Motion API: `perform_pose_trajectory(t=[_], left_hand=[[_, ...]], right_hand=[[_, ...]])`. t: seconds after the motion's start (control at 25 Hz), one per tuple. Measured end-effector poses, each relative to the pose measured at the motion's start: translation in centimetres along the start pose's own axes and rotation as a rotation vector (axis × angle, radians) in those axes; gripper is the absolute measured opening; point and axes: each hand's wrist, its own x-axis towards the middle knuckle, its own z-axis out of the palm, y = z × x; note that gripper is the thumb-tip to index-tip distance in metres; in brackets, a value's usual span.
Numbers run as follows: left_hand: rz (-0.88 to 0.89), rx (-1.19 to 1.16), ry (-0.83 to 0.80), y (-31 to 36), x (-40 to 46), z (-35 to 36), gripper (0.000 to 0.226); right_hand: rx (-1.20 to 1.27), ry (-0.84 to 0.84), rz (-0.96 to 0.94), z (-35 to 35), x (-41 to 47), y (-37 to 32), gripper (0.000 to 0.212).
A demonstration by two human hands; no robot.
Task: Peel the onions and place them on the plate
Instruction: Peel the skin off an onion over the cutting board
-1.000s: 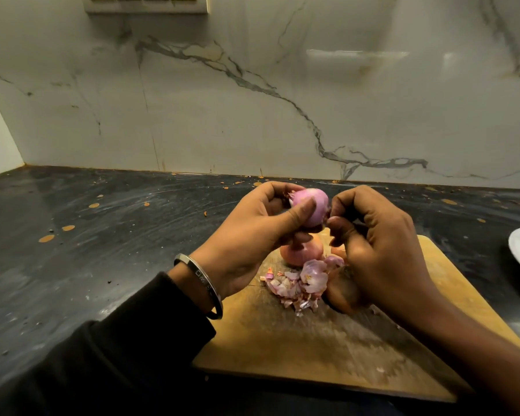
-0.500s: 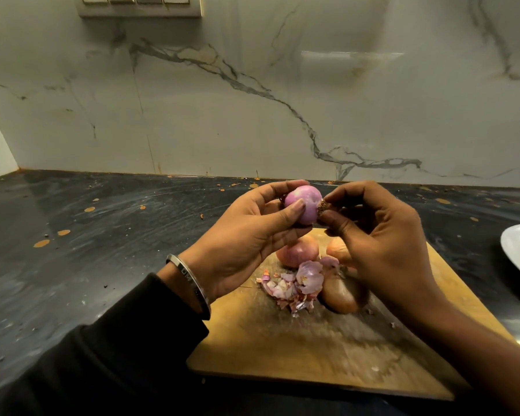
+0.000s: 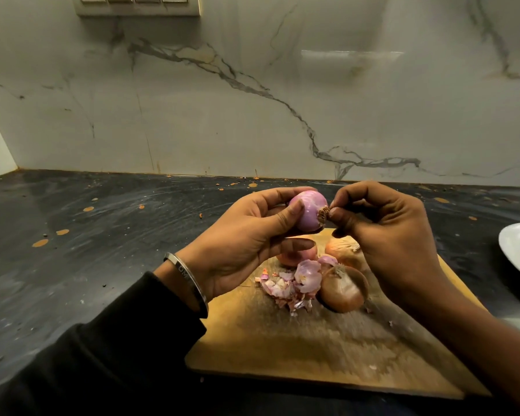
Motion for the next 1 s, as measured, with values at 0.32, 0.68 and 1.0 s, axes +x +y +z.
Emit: perform_pose_trajectory(t=[0.32, 0.68, 1.0], left_hand=[[0.045, -0.031, 0.076, -0.01, 0.13, 0.12, 0.042], [0.027, 0.008, 0.044, 0.22, -0.08, 0.28, 0.045], [0.027, 0.008, 0.07, 0.21, -0.27, 0.43, 0.045]], right_hand=[[-0.129, -0.047, -0.063, 0.77, -0.46, 0.15, 0.019], [-0.111, 0.078, -0.101, 0.67, -0.63, -0.14, 0.016], [-0.243, 0.061, -0.157, 0.34, -0.43, 0.12, 0.028]])
